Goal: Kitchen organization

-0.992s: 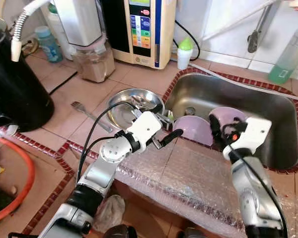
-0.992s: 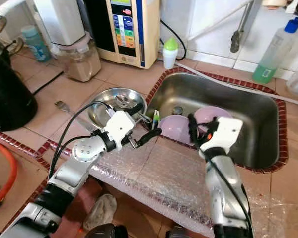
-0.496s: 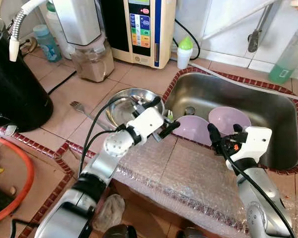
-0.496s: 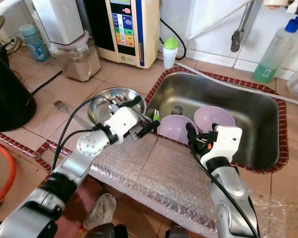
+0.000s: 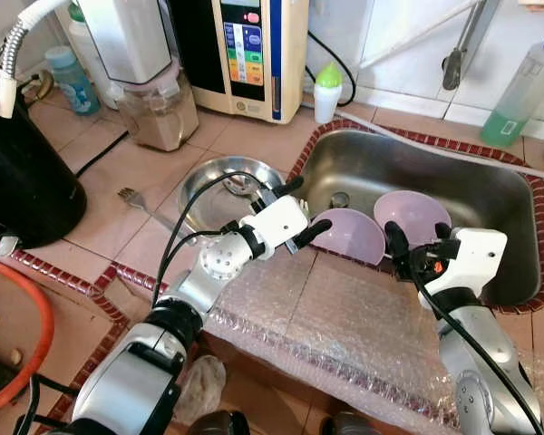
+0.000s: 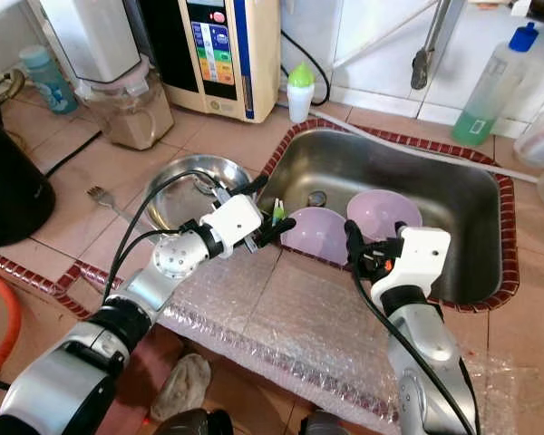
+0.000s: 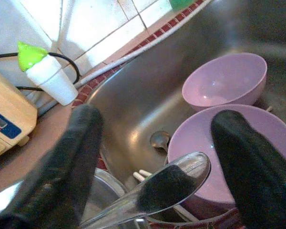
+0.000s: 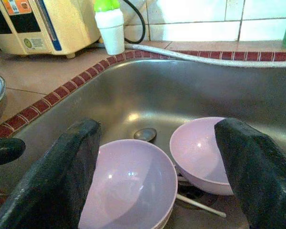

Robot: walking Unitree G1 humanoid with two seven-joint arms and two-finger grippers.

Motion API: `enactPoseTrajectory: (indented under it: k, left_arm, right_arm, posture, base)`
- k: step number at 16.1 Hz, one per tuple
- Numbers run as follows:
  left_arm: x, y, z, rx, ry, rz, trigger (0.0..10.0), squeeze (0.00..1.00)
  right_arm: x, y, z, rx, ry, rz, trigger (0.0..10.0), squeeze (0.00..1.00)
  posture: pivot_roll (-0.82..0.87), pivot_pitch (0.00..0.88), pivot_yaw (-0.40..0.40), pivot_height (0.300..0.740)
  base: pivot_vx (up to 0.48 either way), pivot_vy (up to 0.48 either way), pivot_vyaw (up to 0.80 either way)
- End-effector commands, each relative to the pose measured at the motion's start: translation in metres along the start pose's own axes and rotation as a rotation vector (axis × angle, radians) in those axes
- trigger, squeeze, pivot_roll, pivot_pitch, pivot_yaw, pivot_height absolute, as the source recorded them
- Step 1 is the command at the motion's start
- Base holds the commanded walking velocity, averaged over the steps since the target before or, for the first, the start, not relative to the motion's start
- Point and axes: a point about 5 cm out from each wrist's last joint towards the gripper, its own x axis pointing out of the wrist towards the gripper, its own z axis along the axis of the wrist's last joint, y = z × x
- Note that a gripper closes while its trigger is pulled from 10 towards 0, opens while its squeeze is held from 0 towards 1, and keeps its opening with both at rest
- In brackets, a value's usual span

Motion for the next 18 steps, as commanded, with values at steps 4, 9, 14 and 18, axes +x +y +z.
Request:
enactPoseTrajectory:
  k: [4,9,14,18]
  left_arm:
    - [-0.004,0.011,-0.008,0.029,0.035,0.039,1.2,0.0]
    - [-0.014,0.026,-0.009,0.044,0.02,0.103,1.4,0.0]
    - [-0.025,0.037,-0.01,0.052,-0.001,0.156,0.0,0.0]
    - [-0.027,0.041,-0.001,0.07,-0.065,0.178,0.0,0.0]
  right_arm:
    - [0.003,0.002,0.003,-0.014,-0.005,0.001,10.0,0.0]
    - [0.011,0.003,0.004,-0.016,-0.013,0.005,10.0,0.0]
    - [0.018,0.006,0.005,-0.014,-0.021,0.011,10.0,0.0]
    - [0.021,0.008,0.003,-0.016,-0.024,0.015,10.0,0.0]
  posture:
    - [-0.23,0.076,0.075,0.74]
    - [-0.22,0.066,0.067,0.74]
    - [-0.19,0.06,0.063,0.74]
    - [-0.18,0.057,0.064,0.74]
  base:
    - [0.0,0.0,0.0]
    - [0.0,0.0,0.0]
    - [0.0,0.0,0.0]
    - [0.0,0.0,0.0]
